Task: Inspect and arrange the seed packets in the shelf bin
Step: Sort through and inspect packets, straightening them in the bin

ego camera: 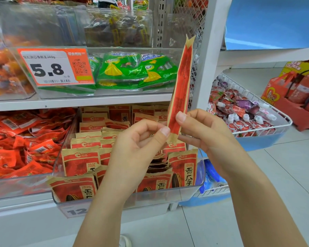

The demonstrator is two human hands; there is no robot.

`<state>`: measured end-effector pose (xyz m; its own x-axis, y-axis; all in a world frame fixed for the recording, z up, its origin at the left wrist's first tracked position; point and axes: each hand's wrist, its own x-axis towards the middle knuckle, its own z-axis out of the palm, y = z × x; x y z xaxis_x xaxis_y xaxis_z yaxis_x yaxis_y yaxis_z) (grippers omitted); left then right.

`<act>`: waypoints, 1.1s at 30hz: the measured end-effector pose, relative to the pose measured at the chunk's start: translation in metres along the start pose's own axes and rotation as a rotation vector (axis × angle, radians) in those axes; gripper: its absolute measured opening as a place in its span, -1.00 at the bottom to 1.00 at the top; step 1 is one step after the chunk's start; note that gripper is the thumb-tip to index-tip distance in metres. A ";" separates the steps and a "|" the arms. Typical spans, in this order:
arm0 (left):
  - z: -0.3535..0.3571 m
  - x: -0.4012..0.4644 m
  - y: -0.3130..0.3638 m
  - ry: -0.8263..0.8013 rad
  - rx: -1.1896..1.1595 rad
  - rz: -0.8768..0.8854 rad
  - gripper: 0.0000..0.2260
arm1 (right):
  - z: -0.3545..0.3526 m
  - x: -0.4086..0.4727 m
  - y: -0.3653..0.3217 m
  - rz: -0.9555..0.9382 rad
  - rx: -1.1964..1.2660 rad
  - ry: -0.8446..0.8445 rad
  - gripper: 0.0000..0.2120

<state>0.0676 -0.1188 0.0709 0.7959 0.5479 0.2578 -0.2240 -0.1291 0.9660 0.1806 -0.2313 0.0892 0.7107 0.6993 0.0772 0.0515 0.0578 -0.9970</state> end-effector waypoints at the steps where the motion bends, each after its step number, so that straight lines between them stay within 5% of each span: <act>1: 0.000 0.000 0.000 0.014 0.040 0.024 -0.88 | 0.001 0.000 0.000 -0.003 -0.001 0.001 -0.58; 7: 0.002 -0.001 -0.004 0.084 0.174 0.132 -0.90 | 0.001 0.002 0.001 -0.014 0.000 -0.017 -0.50; 11: 0.001 -0.002 -0.004 0.111 0.200 0.159 -0.88 | 0.001 0.001 0.003 -0.037 -0.051 -0.071 -0.67; 21: 0.001 0.000 -0.008 0.097 0.301 0.187 -0.86 | -0.005 -0.001 0.002 -0.022 -0.044 -0.188 -0.42; 33: 0.000 0.002 -0.013 -0.143 0.444 0.228 -0.87 | -0.001 0.010 0.006 -0.029 0.127 0.216 -0.35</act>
<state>0.0726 -0.1162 0.0589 0.8308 0.3503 0.4325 -0.1650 -0.5871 0.7925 0.1893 -0.2247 0.0839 0.8446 0.5279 0.0893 -0.0049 0.1744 -0.9847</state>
